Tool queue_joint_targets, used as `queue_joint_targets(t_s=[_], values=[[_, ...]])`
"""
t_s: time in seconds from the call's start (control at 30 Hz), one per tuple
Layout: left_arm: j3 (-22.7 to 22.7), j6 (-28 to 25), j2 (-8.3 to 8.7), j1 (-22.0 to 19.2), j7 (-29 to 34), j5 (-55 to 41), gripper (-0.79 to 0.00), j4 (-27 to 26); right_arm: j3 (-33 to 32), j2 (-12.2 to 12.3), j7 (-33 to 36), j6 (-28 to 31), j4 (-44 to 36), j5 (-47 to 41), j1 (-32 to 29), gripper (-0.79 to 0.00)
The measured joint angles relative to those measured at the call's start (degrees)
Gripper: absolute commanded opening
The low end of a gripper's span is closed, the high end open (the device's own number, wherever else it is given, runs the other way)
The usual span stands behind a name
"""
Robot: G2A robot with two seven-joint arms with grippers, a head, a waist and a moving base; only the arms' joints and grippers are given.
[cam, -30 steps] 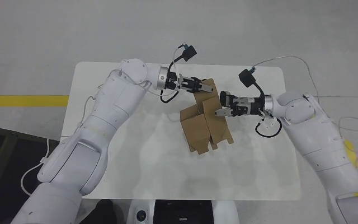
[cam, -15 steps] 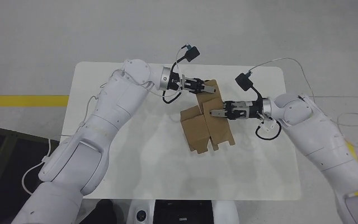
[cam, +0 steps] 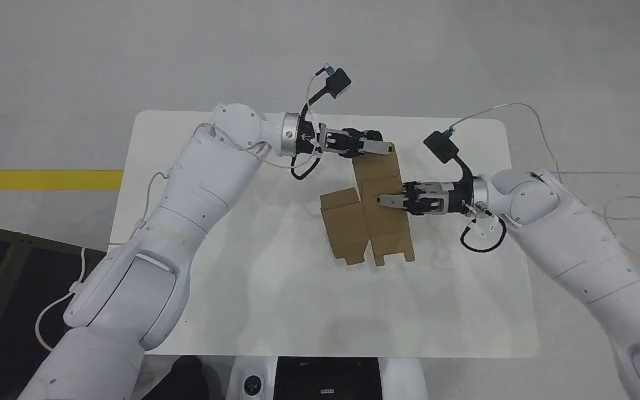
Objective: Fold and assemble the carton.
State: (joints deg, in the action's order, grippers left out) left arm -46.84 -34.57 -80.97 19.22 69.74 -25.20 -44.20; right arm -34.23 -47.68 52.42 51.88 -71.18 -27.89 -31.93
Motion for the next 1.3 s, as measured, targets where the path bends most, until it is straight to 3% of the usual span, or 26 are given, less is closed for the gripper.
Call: queue_joint_targets(t_s=[0.3,0.5,0.97,1.0,1.07,1.1,1.17,1.2,1.3], values=[[-5.6,-3.1,2.63,2.7,-3.1,-1.4,0.0,0.5,-2.1,0.8,2.2,-2.5,3.5,-12.8,0.3,-0.785],[-6.7,-2.3,3.31,5.2,-2.6,-1.4,0.0,-0.3,-5.0,0.5,0.0,-5.1,5.6,-17.2,-0.7,-0.785],[-3.2,-0.7,1.73,8.5,-5.9,-0.1,0.0,-1.1,-7.7,-1.9,-6.2,-6.9,6.7,-18.6,-3.3,-0.785],[-3.0,-0.8,1.56,8.5,-6.1,-0.5,-0.025,-1.1,-7.9,-2.1,-6.4,-7.0,6.8,-18.3,-3.4,-0.785],[-2.9,-0.9,1.32,8.5,-6.2,-1.0,-0.403,-1.1,-8.2,-2.4,-6.6,-7.1,7.0,-17.7,-3.6,-0.785],[-2.8,-0.9,1.18,8.5,-6.2,-1.3,-0.477,-1.2,-8.4,-2.5,-6.7,-7.2,7.0,-17.5,-3.8,-0.785],[-2.7,-0.9,0.99,8.6,-6.1,-1.8,-0.723,-1.2,-8.8,-2.8,-7.0,-7.2,7.2,-17.2,-4.1,-0.785],[-2.6,-0.7,0.87,8.6,-5.9,-2.2,-0.785,-1.3,-9.1,-2.9,-7.3,-7.2,7.3,-17.1,-4.3,-0.785],[-2.4,-0.1,0.6,8.7,-5.1,-3.1,-0.785,-1.3,-10.0,-3.2,-8.3,-6.9,7.7,-16.4,-4.8,-0.785]])
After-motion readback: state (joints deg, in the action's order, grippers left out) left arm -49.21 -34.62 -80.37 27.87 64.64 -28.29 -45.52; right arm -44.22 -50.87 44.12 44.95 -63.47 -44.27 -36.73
